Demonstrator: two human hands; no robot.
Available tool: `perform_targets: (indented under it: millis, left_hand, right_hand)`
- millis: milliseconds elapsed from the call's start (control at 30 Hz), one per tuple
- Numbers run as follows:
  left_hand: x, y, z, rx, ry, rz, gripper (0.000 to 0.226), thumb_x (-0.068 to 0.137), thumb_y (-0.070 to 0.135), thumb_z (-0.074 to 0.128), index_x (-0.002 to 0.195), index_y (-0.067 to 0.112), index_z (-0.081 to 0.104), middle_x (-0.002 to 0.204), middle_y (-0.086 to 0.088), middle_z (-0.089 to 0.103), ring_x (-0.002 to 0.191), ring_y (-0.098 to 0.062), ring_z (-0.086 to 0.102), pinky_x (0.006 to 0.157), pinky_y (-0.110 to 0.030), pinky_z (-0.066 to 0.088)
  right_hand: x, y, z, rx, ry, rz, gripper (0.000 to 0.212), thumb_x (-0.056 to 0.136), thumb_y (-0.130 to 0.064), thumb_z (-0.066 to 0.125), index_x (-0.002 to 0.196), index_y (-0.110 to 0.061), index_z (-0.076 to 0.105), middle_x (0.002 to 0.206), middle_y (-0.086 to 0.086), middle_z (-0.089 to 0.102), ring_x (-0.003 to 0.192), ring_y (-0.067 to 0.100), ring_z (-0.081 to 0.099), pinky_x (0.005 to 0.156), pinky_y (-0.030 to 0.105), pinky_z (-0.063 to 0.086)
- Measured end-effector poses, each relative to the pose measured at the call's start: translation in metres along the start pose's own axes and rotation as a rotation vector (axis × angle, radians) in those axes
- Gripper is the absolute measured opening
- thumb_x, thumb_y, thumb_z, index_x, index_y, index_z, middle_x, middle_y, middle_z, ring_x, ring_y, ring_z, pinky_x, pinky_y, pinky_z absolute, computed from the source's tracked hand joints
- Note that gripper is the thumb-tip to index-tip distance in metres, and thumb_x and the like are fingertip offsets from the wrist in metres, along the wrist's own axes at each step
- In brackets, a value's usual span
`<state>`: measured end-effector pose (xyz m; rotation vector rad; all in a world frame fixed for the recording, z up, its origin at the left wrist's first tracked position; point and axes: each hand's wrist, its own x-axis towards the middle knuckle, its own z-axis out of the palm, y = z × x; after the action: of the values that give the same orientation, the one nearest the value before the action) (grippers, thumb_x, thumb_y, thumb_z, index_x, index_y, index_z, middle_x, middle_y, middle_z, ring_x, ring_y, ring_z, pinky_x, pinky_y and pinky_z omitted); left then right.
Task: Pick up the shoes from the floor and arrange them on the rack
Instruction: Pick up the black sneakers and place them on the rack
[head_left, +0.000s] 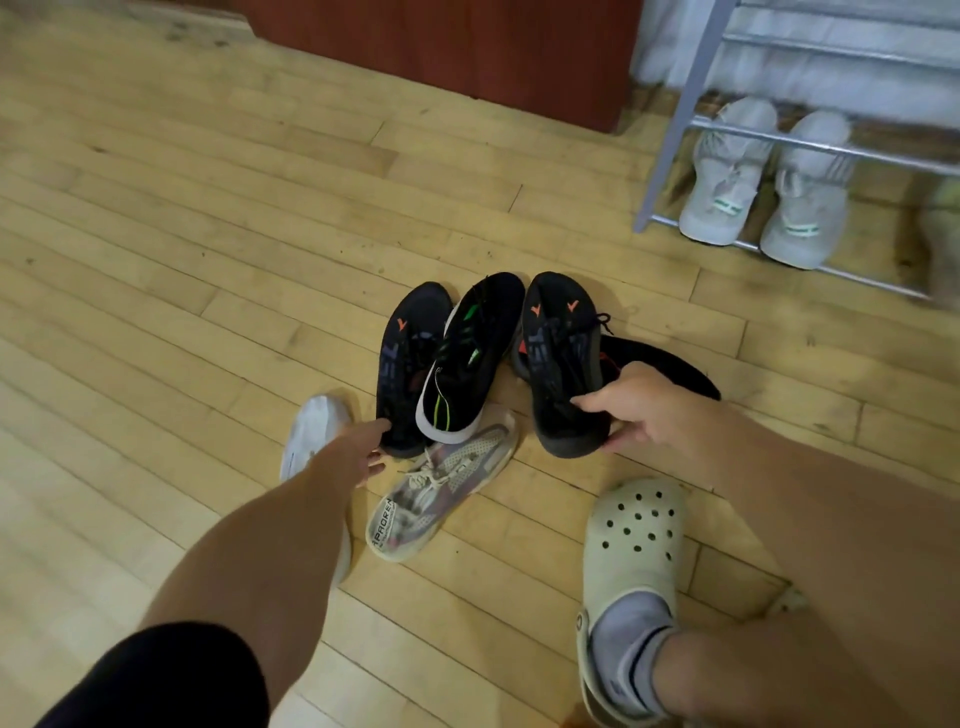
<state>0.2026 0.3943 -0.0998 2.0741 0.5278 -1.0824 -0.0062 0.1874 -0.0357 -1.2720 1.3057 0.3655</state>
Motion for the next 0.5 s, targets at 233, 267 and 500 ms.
perform_targets:
  millis: [233, 267, 500]
  left_hand:
    - [-0.024, 0.021, -0.012, 0.090, -0.018, 0.085, 0.022, 0.086, 0.000, 0.064, 0.070, 0.002, 0.049, 0.084, -0.012, 0.057, 0.064, -0.020, 0.055, 0.061, -0.028, 0.049]
    - [-0.032, 0.030, -0.018, 0.094, 0.009, 0.112, 0.021, 0.082, -0.003, 0.066, 0.069, 0.000, 0.051, 0.085, -0.014, 0.060, 0.066, -0.025, 0.058, 0.062, -0.032, 0.054]
    - [-0.096, 0.077, -0.038, 0.081, 0.034, 0.308, 0.021, 0.079, -0.011, 0.066, 0.097, -0.010, 0.056, 0.102, -0.019, 0.058, 0.088, -0.032, 0.060, 0.076, -0.041, 0.055]
  right_hand:
    - [-0.039, -0.008, -0.023, -0.414, 0.150, -0.081, 0.032, 0.084, -0.024, 0.072, 0.107, -0.003, 0.064, 0.102, 0.016, 0.071, 0.081, 0.034, 0.073, 0.068, 0.040, 0.061]
    - [-0.046, -0.011, -0.028, -0.477, 0.179, -0.090, 0.028, 0.085, -0.026, 0.070, 0.103, -0.006, 0.063, 0.097, 0.014, 0.071, 0.078, 0.032, 0.073, 0.062, 0.035, 0.059]
    - [-0.087, -0.046, -0.073, -0.644, 0.341, -0.202, 0.029, 0.086, -0.027, 0.068, 0.103, -0.004, 0.066, 0.082, 0.008, 0.065, 0.060, 0.025, 0.065, 0.054, 0.029, 0.054]
